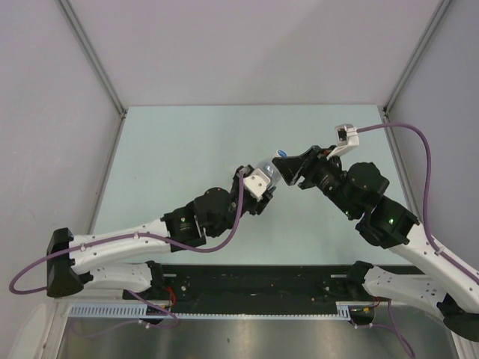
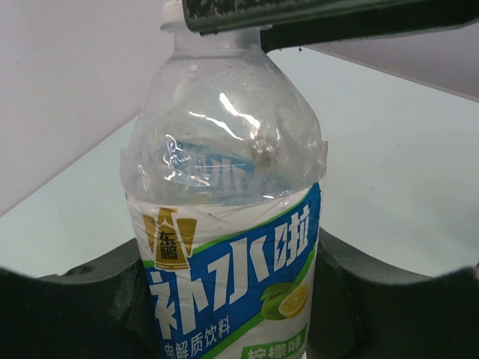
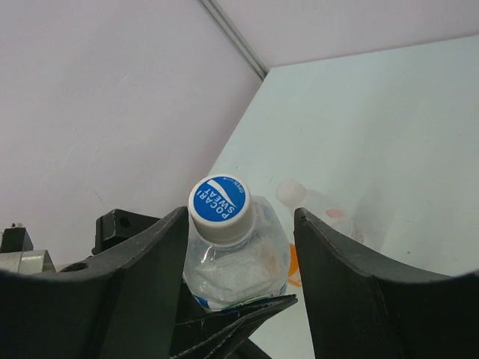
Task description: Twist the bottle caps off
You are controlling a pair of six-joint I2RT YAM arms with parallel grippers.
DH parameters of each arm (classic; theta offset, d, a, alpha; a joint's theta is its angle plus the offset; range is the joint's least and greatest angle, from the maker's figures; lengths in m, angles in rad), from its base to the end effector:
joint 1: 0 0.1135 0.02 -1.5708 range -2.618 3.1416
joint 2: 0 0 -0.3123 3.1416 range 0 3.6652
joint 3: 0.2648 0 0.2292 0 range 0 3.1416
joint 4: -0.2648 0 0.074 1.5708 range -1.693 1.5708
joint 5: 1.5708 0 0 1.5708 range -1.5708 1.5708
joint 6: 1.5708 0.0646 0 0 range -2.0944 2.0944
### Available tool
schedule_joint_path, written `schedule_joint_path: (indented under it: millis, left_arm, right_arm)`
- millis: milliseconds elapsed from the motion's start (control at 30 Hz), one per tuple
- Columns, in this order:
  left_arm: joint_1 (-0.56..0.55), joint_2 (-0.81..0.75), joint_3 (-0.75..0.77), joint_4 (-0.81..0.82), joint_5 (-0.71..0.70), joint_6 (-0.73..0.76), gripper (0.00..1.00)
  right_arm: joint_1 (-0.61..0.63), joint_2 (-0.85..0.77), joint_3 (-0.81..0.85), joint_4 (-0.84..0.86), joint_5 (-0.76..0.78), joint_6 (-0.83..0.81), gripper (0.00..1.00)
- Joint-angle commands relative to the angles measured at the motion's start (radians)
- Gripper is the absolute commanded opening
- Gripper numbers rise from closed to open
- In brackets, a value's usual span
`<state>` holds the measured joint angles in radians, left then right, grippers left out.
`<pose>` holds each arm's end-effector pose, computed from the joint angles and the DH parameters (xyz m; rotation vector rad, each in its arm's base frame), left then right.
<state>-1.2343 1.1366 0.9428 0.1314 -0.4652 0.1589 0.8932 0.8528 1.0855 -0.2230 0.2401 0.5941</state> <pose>0.1095 -0.2252 0.4049 0.7562 1.4610 -0.4459 0.1077 0.1093 0.4594 -0.0467 1.6469 0.9728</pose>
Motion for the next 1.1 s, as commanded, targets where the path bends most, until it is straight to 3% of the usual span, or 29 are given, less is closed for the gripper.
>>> schedule_joint_path:
  millis: [0,167,333,533,600,633,700,933,1067]
  left_arm:
    - [-0.008,-0.023,0.005,0.023,0.005,0.010,0.00]
    - [-0.008,-0.017,0.005,0.025,0.008,0.008,0.00]
    - [-0.008,-0.012,0.005,0.025,0.011,0.008,0.00]
    - [-0.010,-0.012,0.005,0.024,0.020,0.007,0.00]
    - [-0.008,-0.014,0.007,0.019,0.034,0.004,0.00]
    - [-0.008,-0.020,0.007,0.005,0.048,0.002,0.00]
    - [-0.010,-0.031,0.011,-0.012,0.080,-0.004,0.00]
    - [0.012,-0.124,0.013,-0.081,0.417,-0.085,0.00]
    - [0.093,-0.172,0.028,-0.088,0.788,-0.189,0.00]
  right_arm:
    - [0.004,0.000,0.024,0.067,0.044,-0.031,0.63]
    - [0.006,0.005,0.024,0.071,0.042,-0.034,0.62]
    - [0.004,0.011,0.025,0.076,0.039,-0.042,0.52]
    - [0.004,0.015,0.024,0.073,0.044,-0.046,0.26]
    - [0.004,0.015,0.024,0.071,0.044,-0.048,0.05]
    - [0.004,0.018,0.025,0.067,0.044,-0.053,0.00]
    - [0.004,0.011,0.014,0.068,0.036,-0.068,0.00]
    - [-0.016,-0.038,-0.025,0.096,-0.074,-0.175,0.00]
    - [-0.075,-0.087,-0.061,0.139,-0.268,-0.221,0.00]
